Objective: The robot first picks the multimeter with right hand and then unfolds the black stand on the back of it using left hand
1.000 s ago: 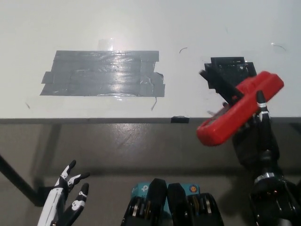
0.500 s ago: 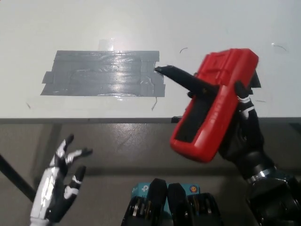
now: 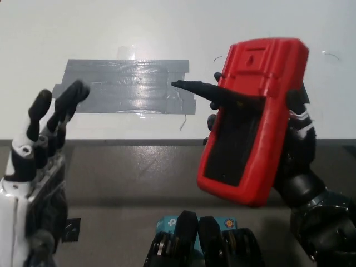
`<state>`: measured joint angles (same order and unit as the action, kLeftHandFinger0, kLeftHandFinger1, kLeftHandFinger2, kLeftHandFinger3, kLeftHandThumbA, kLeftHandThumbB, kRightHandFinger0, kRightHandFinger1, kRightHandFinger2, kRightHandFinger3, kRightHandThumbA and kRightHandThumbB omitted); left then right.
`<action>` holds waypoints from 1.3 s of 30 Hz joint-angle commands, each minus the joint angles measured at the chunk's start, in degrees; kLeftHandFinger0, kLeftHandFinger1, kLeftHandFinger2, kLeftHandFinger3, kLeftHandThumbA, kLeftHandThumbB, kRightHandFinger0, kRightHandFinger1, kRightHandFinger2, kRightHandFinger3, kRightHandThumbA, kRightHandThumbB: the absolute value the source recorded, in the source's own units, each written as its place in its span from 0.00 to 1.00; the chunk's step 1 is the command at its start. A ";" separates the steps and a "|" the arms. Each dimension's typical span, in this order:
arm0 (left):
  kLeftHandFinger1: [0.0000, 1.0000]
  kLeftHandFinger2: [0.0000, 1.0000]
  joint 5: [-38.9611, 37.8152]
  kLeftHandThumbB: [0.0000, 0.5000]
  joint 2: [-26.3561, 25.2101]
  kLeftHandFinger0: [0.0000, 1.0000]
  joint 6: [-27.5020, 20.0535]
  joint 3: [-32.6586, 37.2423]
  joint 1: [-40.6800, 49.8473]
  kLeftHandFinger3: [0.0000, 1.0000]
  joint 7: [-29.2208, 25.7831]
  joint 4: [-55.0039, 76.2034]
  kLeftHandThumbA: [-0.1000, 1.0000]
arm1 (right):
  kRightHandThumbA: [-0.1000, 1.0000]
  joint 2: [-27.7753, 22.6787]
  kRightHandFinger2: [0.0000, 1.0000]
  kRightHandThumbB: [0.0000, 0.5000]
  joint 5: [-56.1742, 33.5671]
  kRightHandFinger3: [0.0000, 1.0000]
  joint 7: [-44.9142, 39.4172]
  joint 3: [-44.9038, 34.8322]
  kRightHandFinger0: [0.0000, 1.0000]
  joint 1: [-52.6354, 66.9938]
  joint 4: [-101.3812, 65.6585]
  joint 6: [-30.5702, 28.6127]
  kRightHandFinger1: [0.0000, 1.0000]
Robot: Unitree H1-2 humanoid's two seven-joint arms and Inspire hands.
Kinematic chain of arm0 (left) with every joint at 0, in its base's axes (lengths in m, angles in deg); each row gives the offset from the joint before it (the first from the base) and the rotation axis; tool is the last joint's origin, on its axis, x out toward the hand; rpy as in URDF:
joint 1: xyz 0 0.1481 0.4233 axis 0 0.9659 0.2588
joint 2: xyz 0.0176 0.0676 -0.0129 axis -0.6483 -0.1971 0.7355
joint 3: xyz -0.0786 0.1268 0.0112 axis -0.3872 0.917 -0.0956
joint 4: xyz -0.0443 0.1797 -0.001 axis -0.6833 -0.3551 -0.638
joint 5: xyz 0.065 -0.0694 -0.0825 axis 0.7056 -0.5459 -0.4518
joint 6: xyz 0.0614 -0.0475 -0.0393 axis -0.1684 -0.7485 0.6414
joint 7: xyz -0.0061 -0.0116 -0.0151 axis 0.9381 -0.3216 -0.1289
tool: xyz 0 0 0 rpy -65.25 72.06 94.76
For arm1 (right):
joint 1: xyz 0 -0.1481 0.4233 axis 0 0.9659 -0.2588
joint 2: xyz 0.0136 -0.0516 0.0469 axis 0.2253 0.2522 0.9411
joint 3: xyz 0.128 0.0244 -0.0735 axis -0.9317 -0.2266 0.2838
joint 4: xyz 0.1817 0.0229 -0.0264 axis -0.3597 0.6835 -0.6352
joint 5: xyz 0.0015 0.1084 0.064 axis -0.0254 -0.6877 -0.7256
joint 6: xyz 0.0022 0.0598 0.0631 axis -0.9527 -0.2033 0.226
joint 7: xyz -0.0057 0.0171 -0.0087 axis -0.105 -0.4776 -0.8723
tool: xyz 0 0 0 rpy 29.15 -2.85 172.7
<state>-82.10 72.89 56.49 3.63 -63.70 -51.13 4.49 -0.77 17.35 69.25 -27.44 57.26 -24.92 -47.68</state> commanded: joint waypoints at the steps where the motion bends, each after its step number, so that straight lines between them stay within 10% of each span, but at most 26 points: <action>1: 1.00 1.00 5.77 0.61 1.44 1.00 -0.96 2.33 -4.54 1.00 3.32 2.38 0.97 | 0.00 -0.06 0.60 0.30 -3.72 0.57 -3.46 -0.02 0.00 -1.66 -3.37 -0.51 0.11; 9: 1.00 1.00 13.21 1.00 1.86 1.00 -7.99 4.11 -10.29 1.00 3.30 -4.50 1.00 | 0.00 0.11 0.65 0.31 -1.66 0.56 -2.91 0.33 0.00 -0.30 -3.77 -0.82 0.24; 17: 1.00 1.00 12.22 0.85 2.55 1.00 -9.18 6.23 -12.18 1.00 3.04 -9.90 1.00 | 0.00 0.23 0.57 0.34 -0.97 0.58 -2.50 1.19 0.00 0.61 -4.52 -0.69 0.19; 39: 1.00 1.00 14.78 1.00 2.41 1.00 -12.53 5.57 -14.25 1.00 2.86 -9.58 1.00 | 0.00 -0.01 0.33 0.37 -1.73 0.43 -1.69 1.76 0.00 1.64 -6.42 -0.80 0.00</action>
<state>-68.70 75.14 47.37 9.41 -77.76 -47.62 -6.75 -1.04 17.41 68.96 -25.79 60.00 -28.28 -47.68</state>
